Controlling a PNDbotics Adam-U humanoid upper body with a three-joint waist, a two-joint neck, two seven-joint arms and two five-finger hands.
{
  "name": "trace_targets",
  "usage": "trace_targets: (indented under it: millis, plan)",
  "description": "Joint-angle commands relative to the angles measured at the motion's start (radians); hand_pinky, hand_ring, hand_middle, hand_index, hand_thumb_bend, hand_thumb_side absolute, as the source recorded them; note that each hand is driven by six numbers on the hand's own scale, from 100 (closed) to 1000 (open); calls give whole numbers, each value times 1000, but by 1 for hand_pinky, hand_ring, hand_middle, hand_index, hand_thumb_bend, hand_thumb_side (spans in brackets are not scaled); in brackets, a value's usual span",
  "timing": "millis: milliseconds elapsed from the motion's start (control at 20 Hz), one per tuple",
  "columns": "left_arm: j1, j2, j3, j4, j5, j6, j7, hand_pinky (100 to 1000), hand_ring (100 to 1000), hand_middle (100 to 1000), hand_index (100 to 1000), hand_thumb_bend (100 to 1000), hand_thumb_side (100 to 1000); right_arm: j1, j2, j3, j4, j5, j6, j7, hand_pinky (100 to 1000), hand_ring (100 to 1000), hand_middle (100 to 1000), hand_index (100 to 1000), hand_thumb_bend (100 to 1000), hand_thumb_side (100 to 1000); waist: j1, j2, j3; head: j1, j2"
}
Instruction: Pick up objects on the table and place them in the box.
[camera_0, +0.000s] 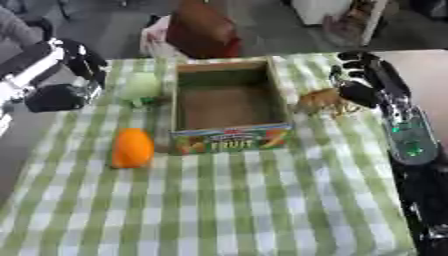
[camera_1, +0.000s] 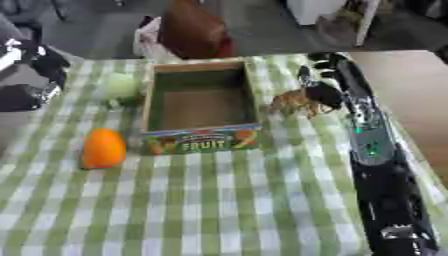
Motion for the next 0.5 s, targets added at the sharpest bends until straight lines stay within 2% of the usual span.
trace_targets:
  millis: [50,500]
  plan:
    - [-16,39,1,-2,-9,-2,-5,631,572,567,733,100,516,-15,-12,2,-25,8,-2,2,834,840,805,807,100,297,3,-11,-1,1,4]
    - [-13,33,-21,8,-24,-19,-33,649,598,597,748,104,528,-14,-11,2,-26,7,-1,0,834,840,806,806,100,298,1,-10,-1,0,3]
